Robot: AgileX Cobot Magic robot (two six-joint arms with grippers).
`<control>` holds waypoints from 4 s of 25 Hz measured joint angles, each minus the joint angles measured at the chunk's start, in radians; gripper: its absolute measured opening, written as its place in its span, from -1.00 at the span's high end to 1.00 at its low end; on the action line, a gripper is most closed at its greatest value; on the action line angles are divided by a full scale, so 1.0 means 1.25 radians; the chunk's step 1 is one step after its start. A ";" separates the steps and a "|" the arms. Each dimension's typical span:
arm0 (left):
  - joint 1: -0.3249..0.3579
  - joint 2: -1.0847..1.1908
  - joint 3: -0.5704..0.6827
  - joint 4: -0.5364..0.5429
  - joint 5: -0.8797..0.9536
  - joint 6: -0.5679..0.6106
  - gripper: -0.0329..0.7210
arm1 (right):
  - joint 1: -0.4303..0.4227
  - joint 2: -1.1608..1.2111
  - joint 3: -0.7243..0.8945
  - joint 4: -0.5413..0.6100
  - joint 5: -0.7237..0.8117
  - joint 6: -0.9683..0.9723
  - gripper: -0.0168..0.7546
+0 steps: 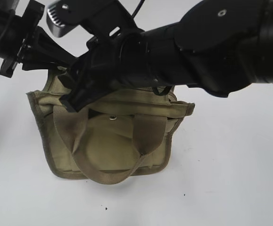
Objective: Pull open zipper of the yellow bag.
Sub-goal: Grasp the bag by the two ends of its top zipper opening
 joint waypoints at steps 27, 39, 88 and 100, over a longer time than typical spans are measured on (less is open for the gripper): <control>0.000 0.007 0.000 0.004 -0.003 0.000 0.89 | -0.001 0.035 0.030 0.007 -0.039 -0.082 0.37; 0.000 0.007 -0.001 0.003 -0.003 0.000 0.89 | -0.002 0.028 0.035 0.007 -0.044 -0.143 0.95; -0.002 0.007 -0.001 -0.012 0.001 0.000 0.90 | -0.068 0.031 -0.049 -0.214 0.160 0.008 0.15; -0.002 0.007 -0.001 -0.005 -0.003 0.000 0.90 | -0.107 0.041 -0.054 -0.252 0.197 0.021 0.58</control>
